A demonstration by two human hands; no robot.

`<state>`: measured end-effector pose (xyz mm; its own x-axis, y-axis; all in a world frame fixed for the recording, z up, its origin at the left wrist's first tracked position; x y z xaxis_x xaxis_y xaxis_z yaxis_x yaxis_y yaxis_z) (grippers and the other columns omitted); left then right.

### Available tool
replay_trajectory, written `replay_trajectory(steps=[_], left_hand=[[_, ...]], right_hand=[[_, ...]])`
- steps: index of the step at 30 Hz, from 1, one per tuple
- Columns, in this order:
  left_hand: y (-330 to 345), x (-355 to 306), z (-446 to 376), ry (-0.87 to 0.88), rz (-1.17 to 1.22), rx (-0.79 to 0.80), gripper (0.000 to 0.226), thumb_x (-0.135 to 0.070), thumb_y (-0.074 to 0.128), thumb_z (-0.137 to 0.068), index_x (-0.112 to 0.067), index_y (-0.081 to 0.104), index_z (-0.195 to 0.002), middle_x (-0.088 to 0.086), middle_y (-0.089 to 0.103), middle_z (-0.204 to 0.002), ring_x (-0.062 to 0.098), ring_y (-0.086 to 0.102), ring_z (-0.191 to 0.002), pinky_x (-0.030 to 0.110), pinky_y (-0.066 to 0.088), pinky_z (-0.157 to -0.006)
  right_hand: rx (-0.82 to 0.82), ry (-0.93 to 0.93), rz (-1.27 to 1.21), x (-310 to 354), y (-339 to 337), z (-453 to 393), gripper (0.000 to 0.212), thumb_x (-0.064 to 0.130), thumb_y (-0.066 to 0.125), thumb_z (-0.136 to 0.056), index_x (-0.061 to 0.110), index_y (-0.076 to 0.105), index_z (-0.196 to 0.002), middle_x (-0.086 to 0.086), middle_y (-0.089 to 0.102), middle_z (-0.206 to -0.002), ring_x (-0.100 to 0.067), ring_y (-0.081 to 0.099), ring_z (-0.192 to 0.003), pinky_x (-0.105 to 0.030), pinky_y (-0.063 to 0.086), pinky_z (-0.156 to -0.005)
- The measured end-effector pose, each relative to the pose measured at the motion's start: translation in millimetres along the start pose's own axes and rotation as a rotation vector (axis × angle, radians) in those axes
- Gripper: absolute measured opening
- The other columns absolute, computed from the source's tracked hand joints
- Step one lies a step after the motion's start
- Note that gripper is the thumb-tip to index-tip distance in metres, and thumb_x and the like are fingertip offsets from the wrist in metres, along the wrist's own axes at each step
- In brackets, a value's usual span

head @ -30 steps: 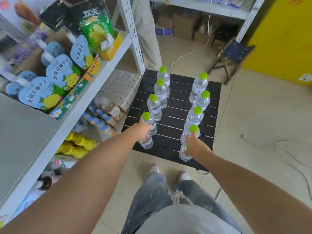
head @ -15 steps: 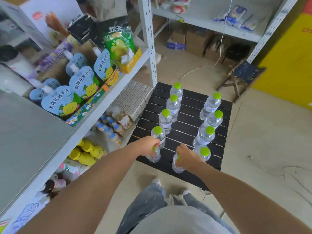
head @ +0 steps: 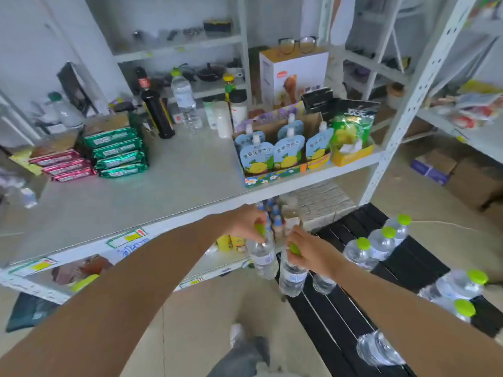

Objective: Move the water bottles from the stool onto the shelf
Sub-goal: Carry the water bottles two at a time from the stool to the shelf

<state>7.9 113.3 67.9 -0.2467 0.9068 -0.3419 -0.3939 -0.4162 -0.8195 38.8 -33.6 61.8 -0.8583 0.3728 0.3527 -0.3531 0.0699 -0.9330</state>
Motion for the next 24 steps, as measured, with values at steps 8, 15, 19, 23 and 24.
replay_trajectory(steps=[8, 15, 19, 23, 24], left_hand=[[-146, 96, 126, -0.204, -0.035, -0.231, 0.014, -0.031, 0.071, -0.07, -0.019, 0.063, -0.071, -0.007, 0.057, -0.056, 0.001, 0.054, -0.053, 0.02, 0.04, -0.056], [-224, 215, 222, -0.337, -0.036, -0.375, 0.018, -0.031, 0.067, -0.077, -0.014, 0.063, -0.082, -0.002, 0.062, -0.063, 0.006, 0.057, -0.051, 0.022, 0.048, -0.06], [-228, 292, 243, -0.388, -0.035, -0.392, 0.015, -0.03, 0.071, -0.075, -0.027, 0.059, -0.066, -0.008, 0.06, -0.064, 0.005, 0.058, -0.052, 0.021, 0.048, -0.058], [-224, 378, 259, -0.52, 0.045, -0.397, 0.018, -0.022, 0.071, -0.076, -0.009, 0.062, -0.085, 0.001, 0.063, -0.069, 0.012, 0.064, -0.058, 0.025, 0.056, -0.059], [-223, 396, 263, -0.542, 0.066, -0.395, 0.023, -0.02, 0.071, -0.076, -0.007, 0.062, -0.093, 0.001, 0.063, -0.07, 0.014, 0.064, -0.06, 0.024, 0.056, -0.058]], right_hand=[[-0.208, -0.299, -0.104, 114, -94, -104, 0.018, 0.004, 0.069, -0.076, -0.009, 0.064, -0.087, -0.026, 0.059, -0.092, -0.032, 0.064, -0.083, -0.027, 0.042, -0.073], [-0.374, -0.407, -0.179, 249, -171, -223, 0.018, 0.009, 0.067, -0.078, -0.008, 0.066, -0.084, -0.01, 0.046, -0.083, -0.023, 0.051, -0.08, -0.025, 0.037, -0.071], [-0.248, -0.436, -0.065, 324, -155, -291, 0.022, 0.013, 0.064, -0.083, -0.009, 0.066, -0.088, -0.011, 0.046, -0.084, -0.019, 0.046, -0.077, -0.025, 0.034, -0.066], [-0.186, -0.402, -0.034, 381, -116, -357, 0.027, 0.016, 0.058, -0.088, -0.01, 0.061, -0.093, -0.02, 0.051, -0.091, -0.032, 0.056, -0.085, -0.039, 0.045, -0.08], [-0.179, -0.388, -0.022, 391, -105, -370, 0.028, 0.017, 0.058, -0.088, -0.009, 0.059, -0.099, -0.024, 0.053, -0.1, -0.034, 0.058, -0.092, -0.039, 0.046, -0.079]])
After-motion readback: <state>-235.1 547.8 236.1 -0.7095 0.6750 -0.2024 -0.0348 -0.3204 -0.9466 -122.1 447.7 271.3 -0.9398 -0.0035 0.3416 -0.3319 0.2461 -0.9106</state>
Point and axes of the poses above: each hand's wrist, its own z-axis away from the middle knuckle, its own y-axis out of the palm, x = y × z, the point moved 6 cm from there along -z, towards the middle knuckle
